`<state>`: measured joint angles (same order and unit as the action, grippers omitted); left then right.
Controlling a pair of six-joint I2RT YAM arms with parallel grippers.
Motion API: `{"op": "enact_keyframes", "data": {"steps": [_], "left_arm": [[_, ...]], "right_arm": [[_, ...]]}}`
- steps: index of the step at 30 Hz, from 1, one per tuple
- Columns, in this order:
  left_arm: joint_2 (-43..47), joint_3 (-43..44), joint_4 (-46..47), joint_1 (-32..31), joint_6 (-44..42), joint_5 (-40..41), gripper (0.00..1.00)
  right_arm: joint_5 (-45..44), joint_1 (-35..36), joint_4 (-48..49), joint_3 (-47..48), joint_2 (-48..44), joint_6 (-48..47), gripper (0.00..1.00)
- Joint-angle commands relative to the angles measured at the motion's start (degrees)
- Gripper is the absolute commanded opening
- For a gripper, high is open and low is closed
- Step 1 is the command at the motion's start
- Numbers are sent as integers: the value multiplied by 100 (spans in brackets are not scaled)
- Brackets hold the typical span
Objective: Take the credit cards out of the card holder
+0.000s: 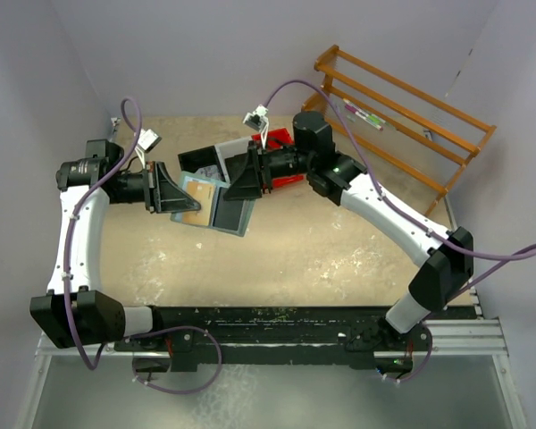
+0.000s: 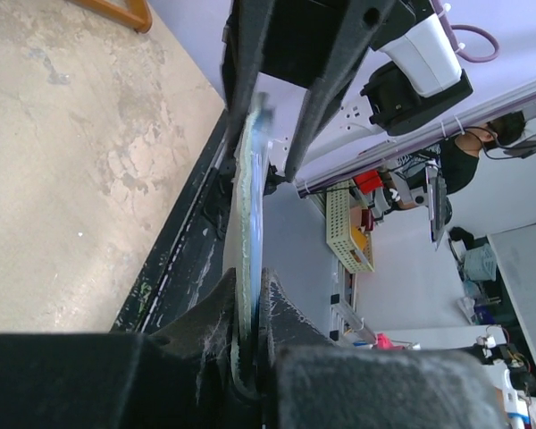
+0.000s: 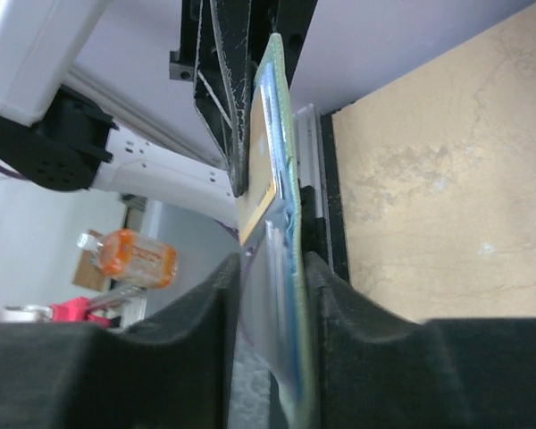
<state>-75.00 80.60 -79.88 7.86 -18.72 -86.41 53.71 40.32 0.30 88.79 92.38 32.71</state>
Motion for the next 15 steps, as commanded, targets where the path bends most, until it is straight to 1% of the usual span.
{"op": "enact_keyframes", "data": {"steps": [1, 3, 5, 8, 10, 11, 13, 14, 15], "left_arm": [[87, 279, -157, 32, -123, -595, 0], [104, 281, -181, 32, -119, -640, 0], [109, 282, -195, 32, -121, -670, 0], [112, 282, -195, 36, -159, -737, 0], [129, 273, -195, 31, -217, -836, 0], [134, 268, -195, 32, -283, -946, 0], [210, 221, -24, 25, -308, -1338, 0], [285, 173, 277, 23, -92, -1479, 0], [375, 110, 760, 23, 299, -1584, 0]], "right_arm": [[-113, -98, -36, 101, -273, -249, 46], [-907, -217, -388, 205, -293, -425, 56], [-1786, -264, -738, 335, -399, -534, 62], [-2699, -265, -689, 245, -804, -423, 66], [-3418, -246, -521, 100, -1153, -436, 66], [-3548, -216, -413, -15, -1325, -381, 66], [-3511, -156, -51, -341, -1649, -227, 66], [-3378, -130, 93, -473, -1769, -172, 66], [-3069, -125, 211, -583, -1856, -126, 65]]}}
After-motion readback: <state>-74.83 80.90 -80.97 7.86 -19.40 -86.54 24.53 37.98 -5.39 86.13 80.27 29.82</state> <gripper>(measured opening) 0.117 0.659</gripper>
